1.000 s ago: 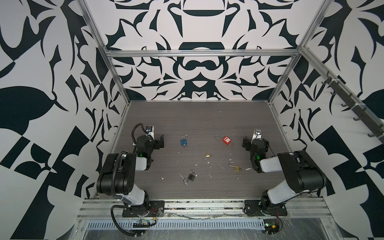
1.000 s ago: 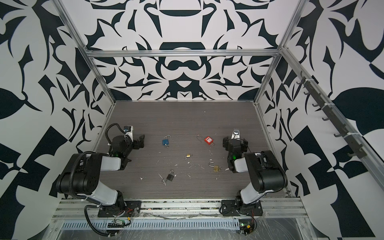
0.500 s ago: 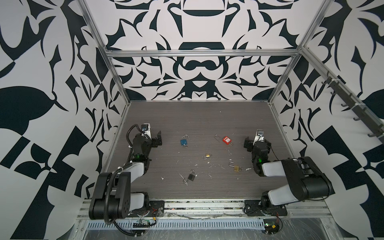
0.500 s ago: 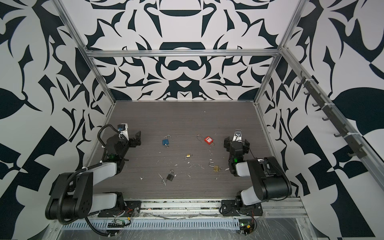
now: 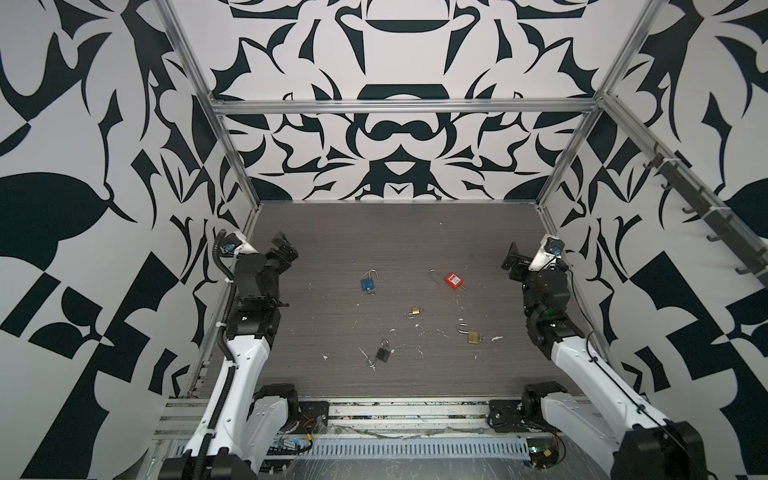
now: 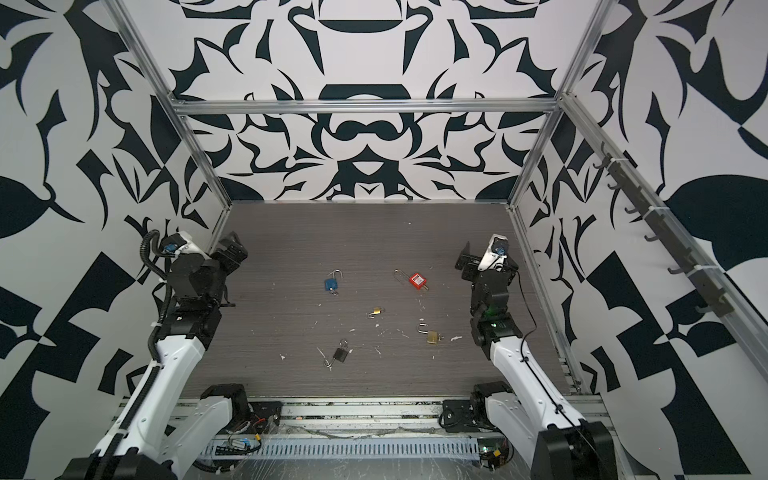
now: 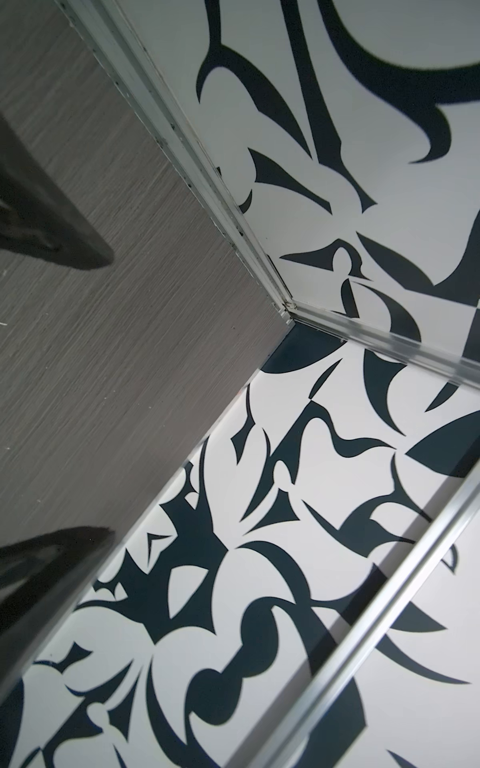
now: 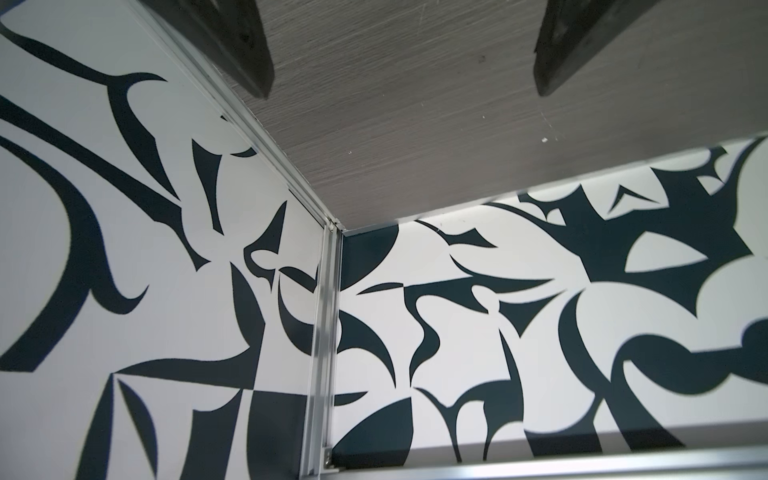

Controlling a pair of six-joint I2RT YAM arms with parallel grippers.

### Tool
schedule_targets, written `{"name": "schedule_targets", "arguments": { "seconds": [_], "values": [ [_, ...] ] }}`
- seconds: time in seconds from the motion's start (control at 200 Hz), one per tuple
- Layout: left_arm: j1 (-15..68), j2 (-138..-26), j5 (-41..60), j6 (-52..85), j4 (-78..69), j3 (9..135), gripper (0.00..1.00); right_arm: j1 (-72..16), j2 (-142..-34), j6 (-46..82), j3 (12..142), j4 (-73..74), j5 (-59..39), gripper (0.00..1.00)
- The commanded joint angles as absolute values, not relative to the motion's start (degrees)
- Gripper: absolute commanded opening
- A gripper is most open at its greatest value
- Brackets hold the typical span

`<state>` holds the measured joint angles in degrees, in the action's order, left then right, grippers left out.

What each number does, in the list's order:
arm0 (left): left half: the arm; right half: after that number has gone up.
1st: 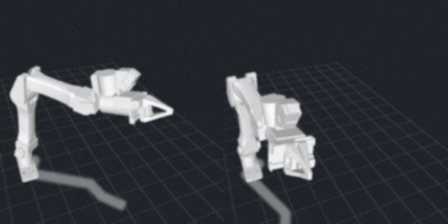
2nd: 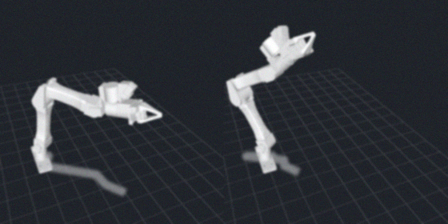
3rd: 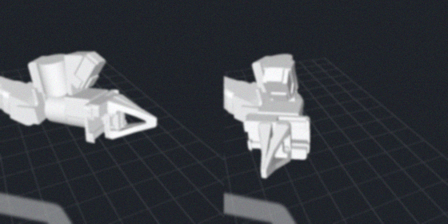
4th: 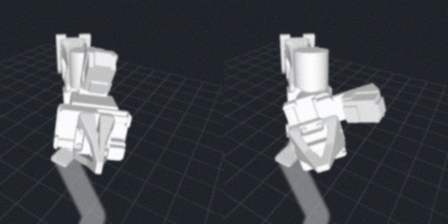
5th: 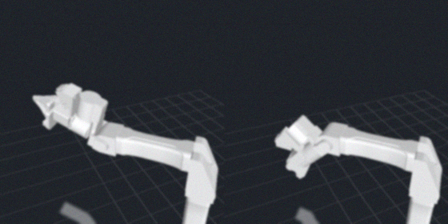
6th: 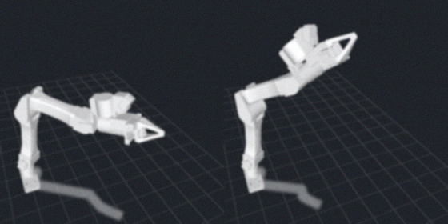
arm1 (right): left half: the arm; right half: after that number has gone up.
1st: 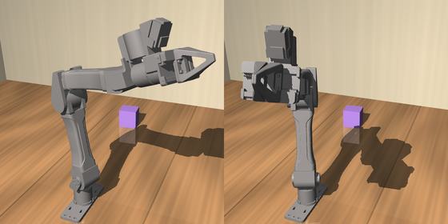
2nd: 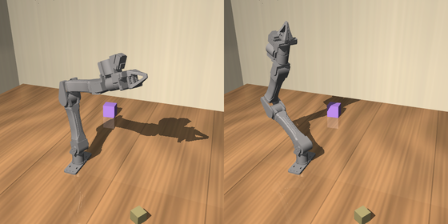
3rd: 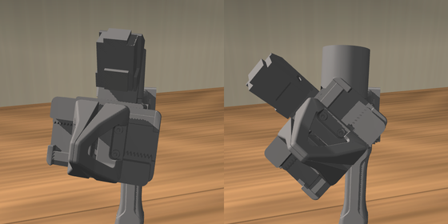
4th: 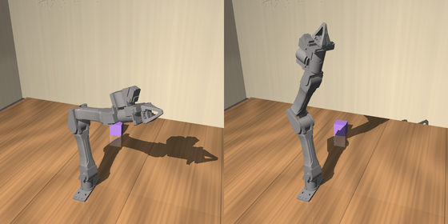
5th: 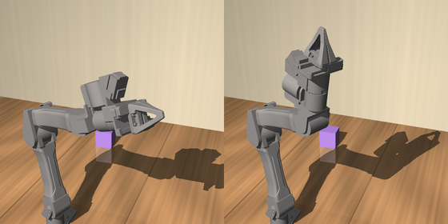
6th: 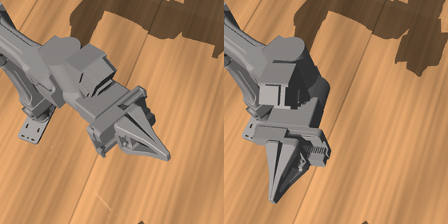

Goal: Lock with the key

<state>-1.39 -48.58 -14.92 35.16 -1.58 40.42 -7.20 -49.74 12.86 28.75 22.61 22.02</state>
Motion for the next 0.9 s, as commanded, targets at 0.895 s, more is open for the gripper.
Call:
{"name": "schedule_targets", "arguments": {
  "seconds": [0.895],
  "values": [
    [30.54,-63.08,-12.15,39.74,41.57,57.14,0.99,-24.01,-65.45,17.22,39.92,6.59,-18.04,0.99]
  ]
}}
